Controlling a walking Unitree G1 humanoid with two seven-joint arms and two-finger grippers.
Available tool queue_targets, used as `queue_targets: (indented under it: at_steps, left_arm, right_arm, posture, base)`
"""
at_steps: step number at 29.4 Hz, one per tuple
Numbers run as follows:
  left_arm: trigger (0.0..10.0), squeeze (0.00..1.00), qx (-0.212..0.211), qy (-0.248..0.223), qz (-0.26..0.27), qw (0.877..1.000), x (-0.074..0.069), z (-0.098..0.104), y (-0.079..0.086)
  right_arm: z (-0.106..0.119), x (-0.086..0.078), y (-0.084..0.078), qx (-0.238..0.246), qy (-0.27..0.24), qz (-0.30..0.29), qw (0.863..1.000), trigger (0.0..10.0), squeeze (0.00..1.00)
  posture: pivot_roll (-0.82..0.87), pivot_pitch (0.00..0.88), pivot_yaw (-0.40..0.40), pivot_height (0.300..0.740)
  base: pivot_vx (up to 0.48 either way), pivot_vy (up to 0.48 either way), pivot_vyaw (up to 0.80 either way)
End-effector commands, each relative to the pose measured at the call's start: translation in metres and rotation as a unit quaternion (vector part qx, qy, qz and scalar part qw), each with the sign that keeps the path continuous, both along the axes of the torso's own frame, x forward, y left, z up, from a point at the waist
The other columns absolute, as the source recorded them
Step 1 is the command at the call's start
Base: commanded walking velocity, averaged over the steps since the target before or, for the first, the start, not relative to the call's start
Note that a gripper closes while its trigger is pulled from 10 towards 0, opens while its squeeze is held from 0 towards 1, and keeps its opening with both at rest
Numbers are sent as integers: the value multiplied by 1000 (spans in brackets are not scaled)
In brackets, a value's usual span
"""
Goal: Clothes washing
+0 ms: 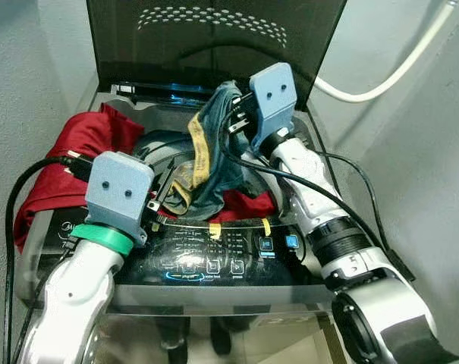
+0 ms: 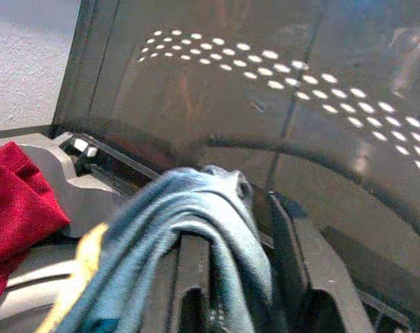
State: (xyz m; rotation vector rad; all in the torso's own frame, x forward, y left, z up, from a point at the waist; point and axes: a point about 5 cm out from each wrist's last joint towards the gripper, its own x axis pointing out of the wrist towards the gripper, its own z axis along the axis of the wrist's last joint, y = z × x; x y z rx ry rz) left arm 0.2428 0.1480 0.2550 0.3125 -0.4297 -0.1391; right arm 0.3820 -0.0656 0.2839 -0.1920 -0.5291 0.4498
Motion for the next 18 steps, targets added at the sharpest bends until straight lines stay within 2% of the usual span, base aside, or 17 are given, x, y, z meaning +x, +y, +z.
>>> queue_targets:
  at_steps: [1, 2, 3, 4, 5, 6, 7, 8, 9, 13, 18]
  left_arm:
    - [10000, 0, 11, -12, -2, 1000, 2, 2, -3]
    - [10000, 0, 11, -12, -2, 1000, 2, 2, -3]
    - [10000, 0, 19, -22, -5, 1000, 6, 6, -5]
    - [10000, 0, 19, -22, -5, 1000, 6, 6, -5]
    - [10000, 0, 23, -26, -7, 999, 8, 7, -5]
    - [10000, 0, 23, -26, -7, 999, 8, 7, -5]
    - [10000, 0, 22, -34, -12, 999, 14, 11, -9]
    - [10000, 0, 22, -34, -12, 999, 14, 11, -9]
    - [10000, 0, 20, -36, -16, 999, 17, 12, -11]
    - [10000, 0, 21, -41, -21, 999, 20, 13, -15]
    - [10000, 0, 13, -51, -28, 998, 26, 19, -20]
  right_arm:
    - [2, -9, -9, 21, -9, 31, 999, 10000, 1000]
    - [2, -9, -9, 21, -9, 31, 999, 10000, 1000]
    - [0, -26, -6, 22, -10, 109, 994, 10000, 1000]
    - [0, -26, -6, 22, -10, 109, 994, 10000, 1000]
    - [-1, -35, -3, 19, -9, 150, 989, 10000, 1000]
    - [-1, -35, -3, 19, -9, 150, 989, 10000, 1000]
    - [-10, -58, 4, -26, -3, 231, 973, 10000, 804]
    - [-10, -58, 4, -26, -3, 231, 973, 10000, 804]
    - [-13, -63, 5, -38, -3, 239, 970, 10000, 0]
    - [-17, -65, 3, -42, -5, 230, 972, 10000, 0]
    - [-23, -64, -6, -15, -1, 176, 984, 10000, 0]
  posture:
    - [204, 61, -30, 740]
    - [204, 61, -30, 740]
    - [202, 56, -24, 740]
    - [202, 56, -24, 740]
    - [200, 51, -20, 740]
    - [200, 51, -20, 740]
    - [192, 33, -5, 740]
    - [192, 33, -5, 740]
    - [189, 31, -1, 740]
    - [188, 30, 1, 740]
    - [167, 14, 16, 740]
  base:
    - [0, 0, 0]
    - [0, 0, 0]
    - [0, 0, 0]
    - [0, 0, 0]
    - [0, 0, 0]
    - [0, 0, 0]
    - [0, 0, 0]
    - [0, 0, 0]
    - [0, 0, 0]
    - [0, 0, 0]
    - [0, 0, 0]
